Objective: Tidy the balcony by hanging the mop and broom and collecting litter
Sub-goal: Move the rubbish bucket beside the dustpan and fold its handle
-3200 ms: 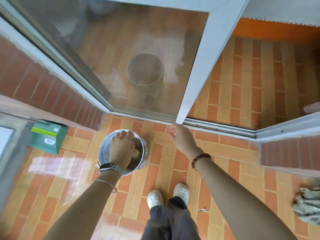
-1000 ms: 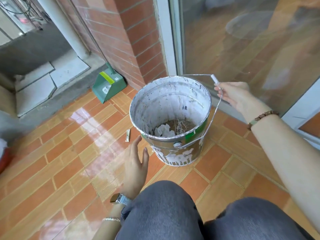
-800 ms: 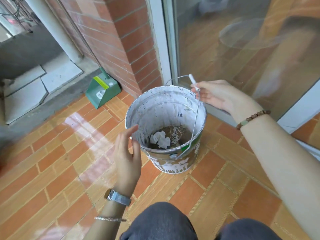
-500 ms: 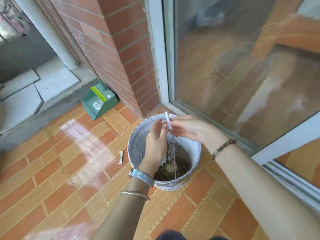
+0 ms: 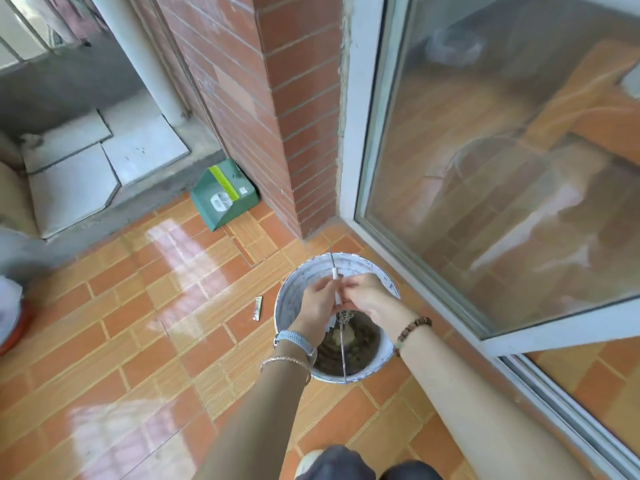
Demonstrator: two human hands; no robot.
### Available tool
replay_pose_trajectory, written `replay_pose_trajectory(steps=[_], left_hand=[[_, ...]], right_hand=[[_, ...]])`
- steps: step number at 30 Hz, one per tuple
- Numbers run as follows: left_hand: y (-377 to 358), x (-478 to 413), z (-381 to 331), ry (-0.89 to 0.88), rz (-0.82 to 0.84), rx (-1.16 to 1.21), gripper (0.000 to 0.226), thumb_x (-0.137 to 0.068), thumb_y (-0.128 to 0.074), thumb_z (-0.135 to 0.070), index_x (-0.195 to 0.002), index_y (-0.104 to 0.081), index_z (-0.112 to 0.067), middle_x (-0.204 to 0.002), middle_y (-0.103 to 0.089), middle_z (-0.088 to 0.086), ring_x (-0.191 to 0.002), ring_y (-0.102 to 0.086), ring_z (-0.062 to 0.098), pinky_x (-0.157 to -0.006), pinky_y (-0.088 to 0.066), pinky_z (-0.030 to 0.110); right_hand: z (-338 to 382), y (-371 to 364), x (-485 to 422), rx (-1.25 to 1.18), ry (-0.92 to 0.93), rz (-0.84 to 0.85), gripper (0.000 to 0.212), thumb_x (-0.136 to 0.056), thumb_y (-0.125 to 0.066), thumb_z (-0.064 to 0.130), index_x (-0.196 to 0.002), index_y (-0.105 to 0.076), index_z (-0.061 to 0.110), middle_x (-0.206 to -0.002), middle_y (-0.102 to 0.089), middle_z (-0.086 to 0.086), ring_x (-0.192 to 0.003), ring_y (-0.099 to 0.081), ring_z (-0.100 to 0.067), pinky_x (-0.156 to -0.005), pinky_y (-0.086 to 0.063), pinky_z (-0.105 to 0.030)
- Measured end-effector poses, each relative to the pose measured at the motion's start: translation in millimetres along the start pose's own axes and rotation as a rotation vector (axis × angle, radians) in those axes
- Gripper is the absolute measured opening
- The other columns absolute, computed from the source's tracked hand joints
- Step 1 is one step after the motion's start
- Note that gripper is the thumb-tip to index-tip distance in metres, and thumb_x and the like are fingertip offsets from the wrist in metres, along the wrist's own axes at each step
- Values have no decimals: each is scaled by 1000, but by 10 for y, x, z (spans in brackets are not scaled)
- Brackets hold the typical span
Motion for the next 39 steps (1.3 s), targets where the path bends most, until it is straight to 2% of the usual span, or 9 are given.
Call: replay_pose_trajectory(steps=[11,14,17,21,23,27,30,32,39], left_hand=[[440,1625,-1377,-28,-95,50,12,-88,-64,-13,-98,-69,-9,-95,-66,17,-86,-63,28,-91,-52,52],[592,2043,-1832,-40,-116,72,5,-87,-65,-11,-91,-68,-12,-92,-66,15,-79,-65,23,-69,-60,34],[807,2296,-2161,-48,-153,73,9,-87,-65,-12,-96,-69,-10,-81,-66,9,-59,-61,12,-44,-49,17],[1072,2410,-2414,-34,-160,148,17,-88,-63,-5,-104,-67,-2,-97,-66,18,-86,-65,30,-88,-56,47],[1220,2390,-2470,-17,-171,182,26,-88,-63,-3,-113,-64,5,-97,-64,20,-84,-63,31,-94,-51,54],[1547,2274,-2604,-20,-185,227,16,-88,-64,-5,-103,-66,-1,-81,-63,10,-64,-59,20,-95,-51,54],[1785,2163,-2740,-24,-184,253,18,-90,-61,-5,-106,-65,2,-88,-62,16,-67,-58,24,-96,-48,58],[1919,2053,-2820,-34,-177,279,22,-91,-58,-3,-112,-62,5,-91,-62,17,-67,-58,24,-97,-47,59],[2268,1518,-3140,-51,-206,311,19,-88,-62,-3,-106,-63,0,-62,-59,2,-48,-56,7,-78,-56,41]], right_hand=[[1297,-383,1635,106,18,7,30,-84,-48,-15,-92,-72,2,-68,-65,-10,-55,-60,-20,-53,-55,-26],[1731,-511,2050,113,40,25,31,-83,-49,-15,-76,-70,7,-67,-65,-7,-55,-61,-18,-53,-56,-26],[2084,-709,2336,125,52,64,30,-81,-48,-17,-81,-69,5,-66,-64,-9,-51,-59,-15,-53,-55,-25],[2379,-1017,2481,169,54,109,33,-79,-48,-19,-84,-67,7,-70,-65,-8,-55,-61,-15,-61,-58,-29],[2474,-1193,2495,177,54,126,37,-81,-47,-19,-77,-67,12,-68,-65,-7,-55,-62,-15,-61,-60,-29],[2630,-1546,2402,188,43,143,33,-88,-47,-14,-78,-67,11,-75,-67,-10,-59,-63,-18,-55,-59,-27],[2791,-1794,2249,211,31,144,26,-92,-46,-8,-91,-67,7,-80,-67,-12,-61,-63,-19,-66,-61,-32],[2913,-1938,2143,234,31,155,28,-90,-45,-12,-84,-66,6,-74,-65,-11,-59,-61,-18,-69,-60,-33],[3291,-2354,1656,257,25,238,32,-89,-42,-14,-105,-66,0,-75,-62,-12,-60,-56,-19,-77,-57,-36]])
Point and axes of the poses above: each hand's wrist, its own x-axis away from the middle knuckle, its own y-axis out of the back of the hand, z = x × y, the point moved 9 cm from there along -x, towards the middle knuckle
